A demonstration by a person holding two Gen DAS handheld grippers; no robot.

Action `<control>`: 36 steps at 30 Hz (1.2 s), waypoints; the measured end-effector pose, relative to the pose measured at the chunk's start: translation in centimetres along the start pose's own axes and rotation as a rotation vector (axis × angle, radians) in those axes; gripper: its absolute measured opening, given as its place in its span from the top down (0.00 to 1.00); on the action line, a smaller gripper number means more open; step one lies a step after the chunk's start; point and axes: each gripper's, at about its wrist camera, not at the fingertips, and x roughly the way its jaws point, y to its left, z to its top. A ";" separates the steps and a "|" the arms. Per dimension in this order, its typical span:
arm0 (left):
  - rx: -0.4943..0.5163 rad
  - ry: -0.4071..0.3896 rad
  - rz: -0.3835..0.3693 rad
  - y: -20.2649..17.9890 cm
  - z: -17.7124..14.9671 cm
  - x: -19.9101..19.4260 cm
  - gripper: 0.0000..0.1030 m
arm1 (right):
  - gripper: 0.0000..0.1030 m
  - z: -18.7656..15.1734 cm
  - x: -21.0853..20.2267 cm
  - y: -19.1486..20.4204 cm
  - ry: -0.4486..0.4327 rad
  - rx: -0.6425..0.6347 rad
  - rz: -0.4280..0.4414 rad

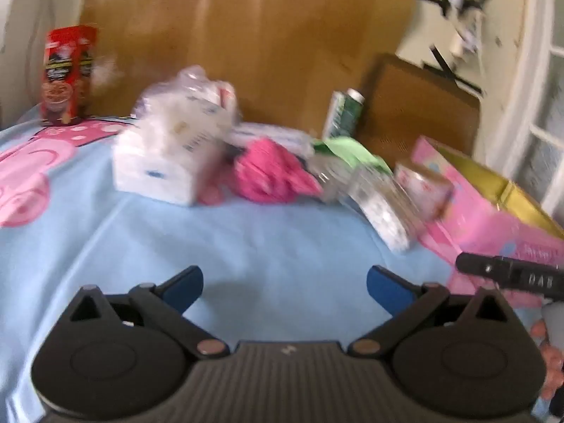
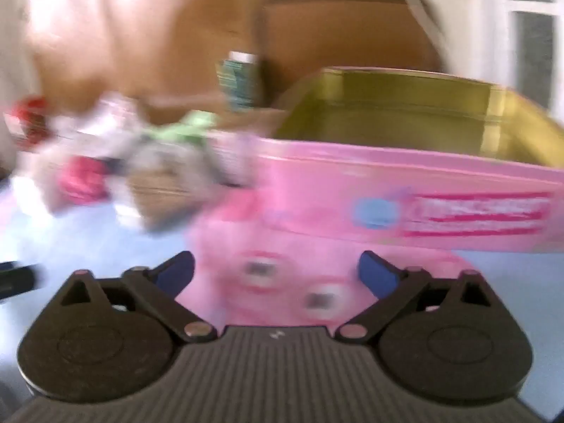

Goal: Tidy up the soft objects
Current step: 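Move the right gripper toward the pink fuzzy cloth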

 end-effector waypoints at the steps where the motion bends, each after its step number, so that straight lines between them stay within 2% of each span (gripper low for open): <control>1: -0.027 -0.005 0.001 0.6 0.2 -0.2 0.06 | 0.05 0.4 0.2 1.0 -0.008 -0.022 0.040; 6: -0.104 0.029 -0.019 2.3 0.7 0.0 0.17 | 0.05 3.2 3.2 5.4 -0.047 -0.209 0.103; 8: -0.101 0.040 -0.035 2.3 0.5 -0.1 0.19 | 0.05 4.1 5.7 6.2 -0.024 -0.254 0.073; 9: -0.093 0.042 -0.044 2.2 0.6 -0.1 0.21 | 0.07 4.3 6.8 6.3 -0.015 -0.277 0.061; 10: -0.080 0.041 -0.057 1.9 0.7 -0.2 0.21 | 0.18 4.0 7.4 6.5 -0.010 -0.303 0.057; 11: -0.066 0.038 -0.072 1.7 0.9 -0.3 0.21 | 0.23 3.8 7.7 6.6 0.008 -0.306 0.068; 13: -0.039 0.039 -0.116 0.9 1.3 -0.1 0.21 | 0.27 3.4 6.6 6.4 0.008 -0.271 0.100; 16: -0.014 0.053 -0.218 -0.6 1.7 0.5 0.22 | 0.27 1.7 3.8 6.5 -0.002 -0.303 0.134; 19: 0.015 0.075 -0.287 -2.5 1.8 1.3 0.30 | 0.22 -0.4 1.8 7.1 0.002 -0.351 0.155; 21: 0.032 0.098 -0.312 -3.6 1.8 2.0 0.35 | 0.13 -1.6 0.5 7.0 -0.011 -0.355 0.150; 26: 0.045 0.186 -0.327 -5.5 1.4 4.0 0.50 | 0.12 -1.7 0.5 6.9 -0.013 -0.329 0.153; 27: 0.047 0.214 -0.331 -5.8 1.2 4.4 0.59 | 0.13 -1.6 0.9 7.0 0.004 -0.318 0.151; 29: 0.040 0.220 -0.336 -6.1 0.7 4.5 0.60 | 0.24 -1.6 1.3 7.1 0.015 -0.308 0.162; 30: 0.040 0.215 -0.343 -6.2 0.7 4.4 0.61 | 0.29 -1.8 1.1 7.1 0.005 -0.309 0.169; 32: 0.024 0.191 -0.378 -6.7 1.4 3.8 0.63 | 0.31 -2.1 0.4 6.6 -0.026 -0.304 0.175; 34: 0.052 0.146 -0.413 -8.1 2.4 3.1 0.63 | 0.32 -2.2 -0.6 6.1 -0.094 -0.280 0.166; 36: 0.105 0.100 -0.444 -10.5 3.6 2.8 0.63 | 0.32 -2.4 -2.0 5.5 -0.200 -0.287 0.127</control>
